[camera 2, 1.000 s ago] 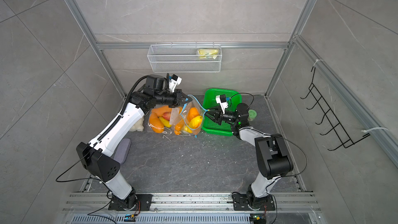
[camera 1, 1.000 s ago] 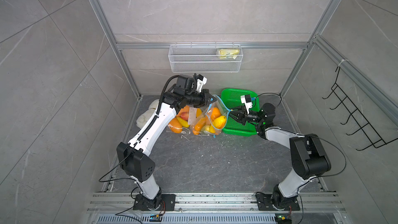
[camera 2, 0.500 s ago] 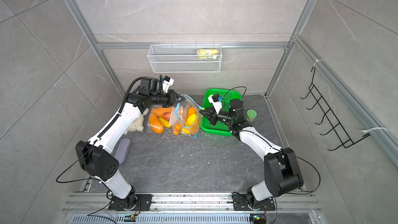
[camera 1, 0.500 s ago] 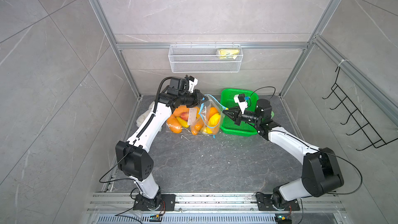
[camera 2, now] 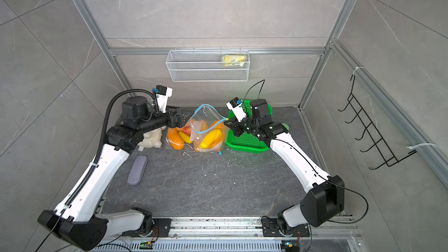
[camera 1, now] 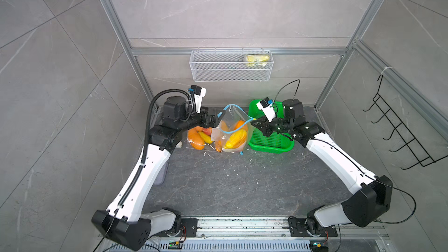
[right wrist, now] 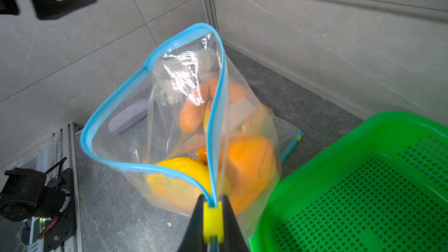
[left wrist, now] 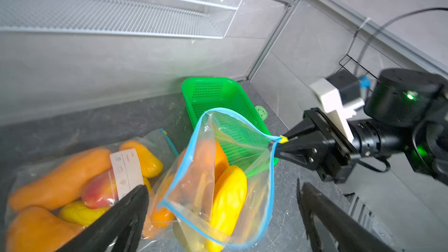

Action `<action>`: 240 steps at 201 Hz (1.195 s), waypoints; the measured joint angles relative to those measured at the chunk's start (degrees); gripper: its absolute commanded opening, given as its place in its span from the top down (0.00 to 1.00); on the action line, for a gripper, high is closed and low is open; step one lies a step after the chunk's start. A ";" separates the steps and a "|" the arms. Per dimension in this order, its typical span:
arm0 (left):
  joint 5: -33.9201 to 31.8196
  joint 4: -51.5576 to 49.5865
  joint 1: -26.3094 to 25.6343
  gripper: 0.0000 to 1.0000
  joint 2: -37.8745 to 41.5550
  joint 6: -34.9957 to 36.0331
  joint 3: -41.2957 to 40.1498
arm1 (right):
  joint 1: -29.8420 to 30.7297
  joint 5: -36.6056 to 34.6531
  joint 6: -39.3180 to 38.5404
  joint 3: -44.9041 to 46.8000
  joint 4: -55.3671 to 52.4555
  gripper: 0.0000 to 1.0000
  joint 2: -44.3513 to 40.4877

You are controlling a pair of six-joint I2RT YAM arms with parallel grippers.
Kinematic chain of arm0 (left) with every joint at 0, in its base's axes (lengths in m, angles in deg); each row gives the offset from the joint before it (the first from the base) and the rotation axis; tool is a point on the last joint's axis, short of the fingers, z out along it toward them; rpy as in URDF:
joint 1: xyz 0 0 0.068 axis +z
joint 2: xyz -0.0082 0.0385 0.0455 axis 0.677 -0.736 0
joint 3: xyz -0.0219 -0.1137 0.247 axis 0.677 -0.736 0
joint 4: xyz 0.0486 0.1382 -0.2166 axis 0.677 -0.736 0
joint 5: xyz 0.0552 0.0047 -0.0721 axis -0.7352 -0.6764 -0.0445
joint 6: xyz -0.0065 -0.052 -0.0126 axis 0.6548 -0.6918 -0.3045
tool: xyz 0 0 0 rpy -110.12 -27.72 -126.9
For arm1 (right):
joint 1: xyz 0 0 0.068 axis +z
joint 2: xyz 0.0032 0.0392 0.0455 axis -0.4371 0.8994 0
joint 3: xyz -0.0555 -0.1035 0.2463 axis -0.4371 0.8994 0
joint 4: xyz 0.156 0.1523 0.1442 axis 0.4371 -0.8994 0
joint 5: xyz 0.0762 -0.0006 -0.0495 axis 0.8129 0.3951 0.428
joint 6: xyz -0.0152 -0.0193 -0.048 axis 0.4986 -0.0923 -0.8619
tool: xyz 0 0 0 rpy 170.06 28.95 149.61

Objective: Place the mango in a zip-top bag and seal the zipper
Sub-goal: Zip the zipper on the zipper food storage bag.

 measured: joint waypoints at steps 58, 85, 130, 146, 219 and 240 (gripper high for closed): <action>1.55 1.09 -0.96 0.01 3.21 10.91 -4.57 | 2.67 -1.62 1.57 -6.91 -10.88 1.00 -0.22; 2.05 -0.13 -4.33 0.00 2.27 18.32 -4.57 | 2.78 -2.19 1.51 -6.91 -14.16 1.00 -1.18; 1.60 -0.07 -13.92 0.00 -1.92 31.23 -4.42 | 2.78 0.20 0.85 -6.01 -16.04 1.00 -1.81; 1.11 0.11 -15.67 0.00 -5.25 34.36 -4.42 | 2.78 1.92 0.55 -3.54 -14.60 1.00 -1.86; 3.13 -4.96 -15.50 0.39 -18.32 42.86 4.81 | 2.78 8.28 -2.12 1.07 -10.32 0.99 -1.81; 4.63 -6.34 -15.50 0.62 -19.30 44.59 6.23 | 2.45 8.26 -2.56 1.09 -9.90 0.99 -1.81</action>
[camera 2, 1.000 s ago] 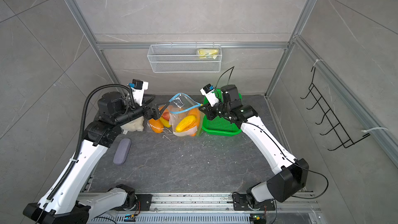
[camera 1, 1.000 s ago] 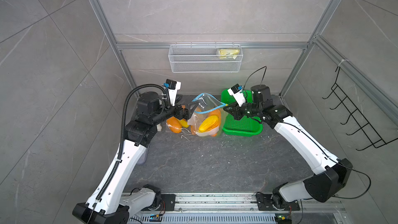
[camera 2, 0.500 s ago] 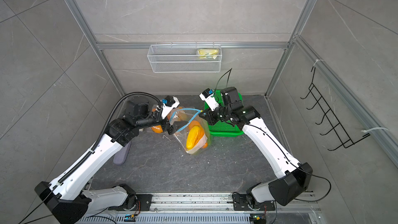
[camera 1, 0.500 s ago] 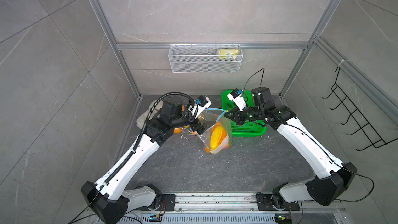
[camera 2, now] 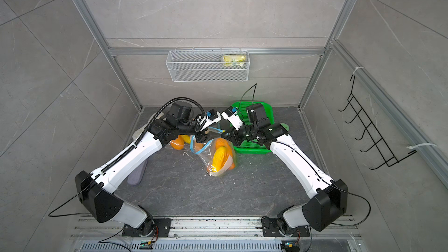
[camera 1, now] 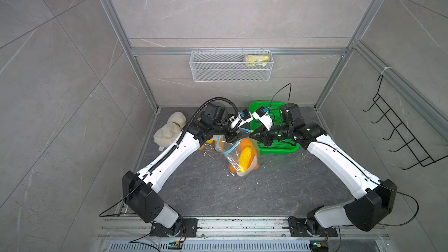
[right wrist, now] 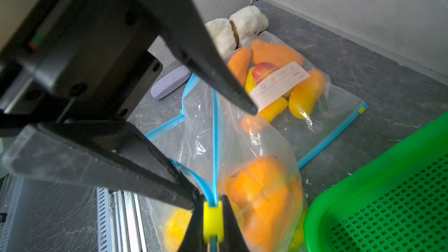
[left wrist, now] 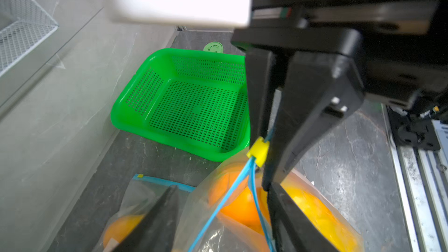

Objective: Place the mango in a zip-top bag and seal the zipper
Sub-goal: Zip the zipper on the zipper food storage bag.

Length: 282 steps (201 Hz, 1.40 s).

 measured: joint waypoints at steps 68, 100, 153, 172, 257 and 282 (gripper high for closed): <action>4.26 -0.28 0.00 0.99 -0.02 1.16 -1.18 | -1.36 2.69 -0.59 2.21 1.40 0.88 -0.02; 4.72 -0.20 0.00 1.00 -0.02 1.11 -1.29 | -3.02 5.97 0.42 5.73 5.05 0.78 -0.81; 5.68 0.28 0.00 1.00 -0.02 0.70 -1.36 | -5.84 9.16 1.95 9.09 9.09 0.82 -1.57; 5.81 0.35 0.00 0.98 -0.02 0.50 -1.38 | -5.90 10.05 2.62 10.16 10.84 0.91 -2.34; 5.49 3.87 -0.07 0.39 0.90 0.02 -1.90 | -5.90 10.27 3.96 12.26 14.62 1.00 -4.11; 5.46 4.11 -0.35 0.41 0.90 0.68 -1.81 | -5.90 10.29 4.20 12.26 14.91 1.00 -5.05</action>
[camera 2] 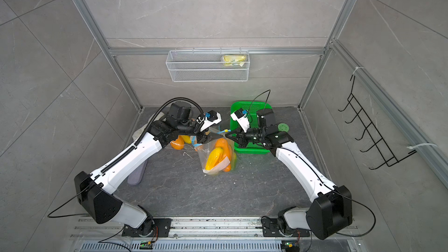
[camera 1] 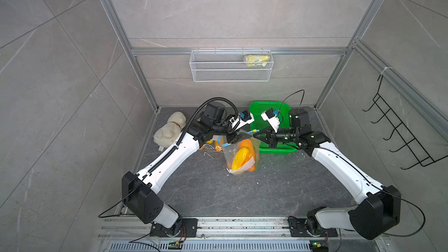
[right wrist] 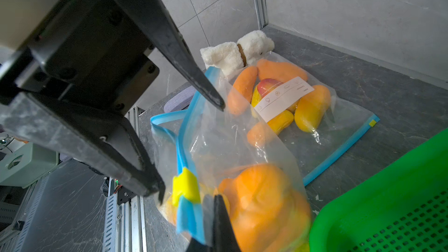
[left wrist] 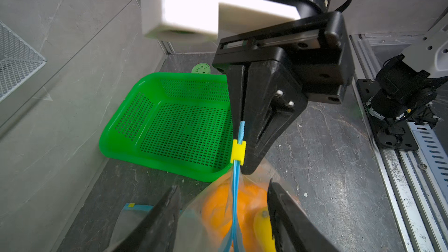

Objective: Place the mango in a zip-top bag and seal the zipper
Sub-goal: Zip the zipper on the zipper food storage bag.

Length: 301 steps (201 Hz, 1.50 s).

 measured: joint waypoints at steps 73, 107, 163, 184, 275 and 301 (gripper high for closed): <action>0.33 -0.46 -1.38 0.60 -2.23 1.88 2.71 | 0.00 0.35 0.00 0.00 0.37 1.00 -0.37; 0.66 -0.13 -1.57 0.70 -2.86 2.10 3.50 | 0.00 0.63 0.00 0.00 0.37 1.00 -0.37; 1.75 0.33 -1.70 0.75 -3.52 2.08 3.50 | 0.00 0.87 0.22 0.00 0.83 1.00 -0.35; 2.03 1.33 -1.77 0.79 -3.56 2.01 3.48 | 0.00 0.87 0.24 0.00 0.87 1.00 -0.35; 2.99 6.97 -1.95 0.99 -3.48 1.16 0.52 | 0.00 0.15 1.53 0.24 1.51 1.00 -0.31; 1.95 7.23 -1.97 1.00 -2.97 1.51 -0.42 | 0.00 -1.05 2.80 1.27 2.99 1.00 -0.44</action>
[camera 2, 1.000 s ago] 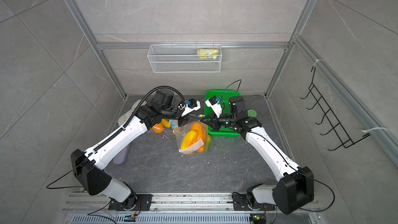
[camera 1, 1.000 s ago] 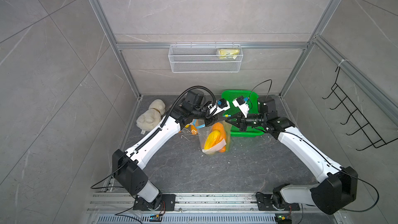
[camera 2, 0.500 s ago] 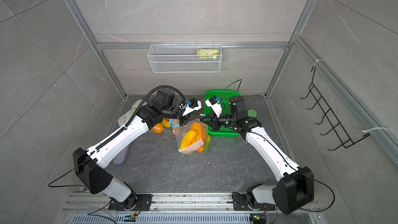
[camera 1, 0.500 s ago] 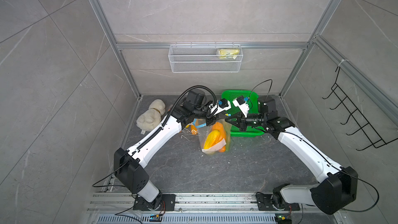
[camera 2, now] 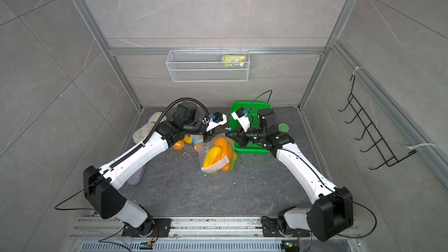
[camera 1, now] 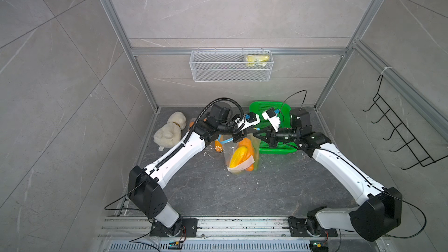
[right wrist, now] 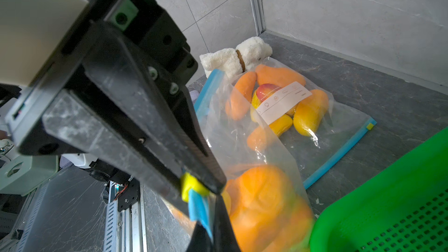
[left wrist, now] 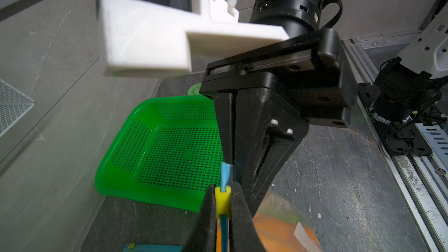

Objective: Place the mango in a zip-top bag and seal the zipper
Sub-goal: Zip the zipper on the zipper food storage bag.

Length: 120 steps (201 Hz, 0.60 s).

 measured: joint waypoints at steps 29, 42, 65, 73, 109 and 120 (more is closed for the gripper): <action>-1.57 -0.39 -0.48 1.00 0.92 0.87 -0.96 | -0.11 -2.10 1.68 1.38 2.45 1.00 -0.79; -2.08 -0.46 -0.61 1.00 1.20 1.14 -1.01 | -0.11 -2.45 2.54 2.43 3.91 1.00 -1.51; -2.64 -0.72 -0.57 1.00 1.36 1.31 -1.01 | -0.17 -3.10 3.91 3.74 6.38 1.00 -2.25; -2.99 -0.85 -0.52 1.00 1.42 1.36 -1.01 | -0.22 -3.28 4.20 4.04 6.99 1.00 -2.34; -3.32 -1.75 0.24 1.00 1.86 1.40 -1.03 | -0.28 -3.52 4.52 5.44 8.50 1.00 -3.63; -3.34 -1.90 0.44 1.00 1.97 1.40 -1.03 | -0.48 -3.65 4.50 5.60 8.52 1.00 -4.09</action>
